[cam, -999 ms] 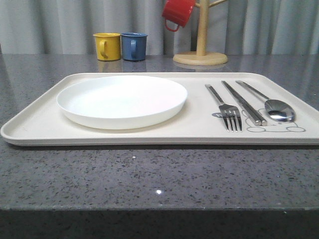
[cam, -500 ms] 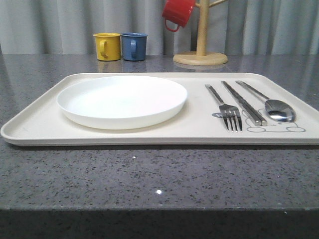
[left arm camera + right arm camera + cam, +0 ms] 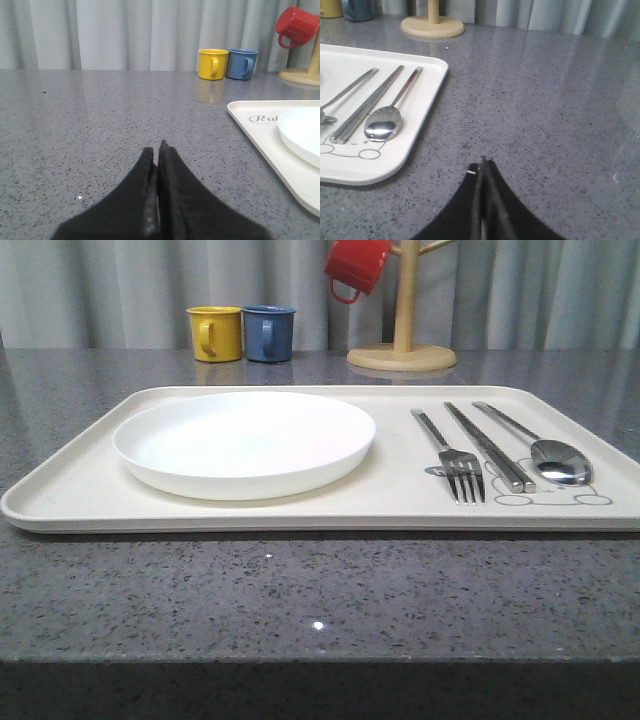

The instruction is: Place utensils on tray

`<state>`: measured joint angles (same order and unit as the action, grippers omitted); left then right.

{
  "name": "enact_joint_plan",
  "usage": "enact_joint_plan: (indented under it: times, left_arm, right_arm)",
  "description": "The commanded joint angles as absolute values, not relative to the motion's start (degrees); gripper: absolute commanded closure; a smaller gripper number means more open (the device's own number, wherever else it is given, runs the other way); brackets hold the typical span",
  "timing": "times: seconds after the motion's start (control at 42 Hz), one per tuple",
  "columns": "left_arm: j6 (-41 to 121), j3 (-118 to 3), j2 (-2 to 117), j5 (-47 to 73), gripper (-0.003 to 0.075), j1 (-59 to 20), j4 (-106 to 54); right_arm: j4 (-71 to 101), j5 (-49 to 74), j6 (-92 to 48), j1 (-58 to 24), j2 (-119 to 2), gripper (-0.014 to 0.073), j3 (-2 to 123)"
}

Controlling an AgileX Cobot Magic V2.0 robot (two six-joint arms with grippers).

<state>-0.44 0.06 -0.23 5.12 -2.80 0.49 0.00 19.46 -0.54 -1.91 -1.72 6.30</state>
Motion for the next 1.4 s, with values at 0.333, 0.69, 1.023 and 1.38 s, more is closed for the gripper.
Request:
enact_joint_plan:
  times: [0.333,0.69,1.023,1.38]
  left_arm:
    - [-0.96,1.26,-1.32,0.00,0.0740,-2.58,0.00]
    - [-0.96,1.26,-1.32,0.00,0.0740,-2.58,0.00]
    - [-0.96,1.26,-1.32,0.00,0.0740,-2.58,0.00]
    - [-0.96,1.26,-1.32,0.00,0.0740,-2.58,0.00]
  right_arm:
    - [2.44,3.65,-0.74,0.00,1.63,0.0661,-1.62]
    - [2.44,3.65,-0.74,0.00,1.63,0.0661,-1.62]
    - [2.44,3.65,-0.74,0.00,1.63,0.0661,-1.62]
    - [2.44,3.65,-0.74,0.00,1.63,0.0661,-1.62]
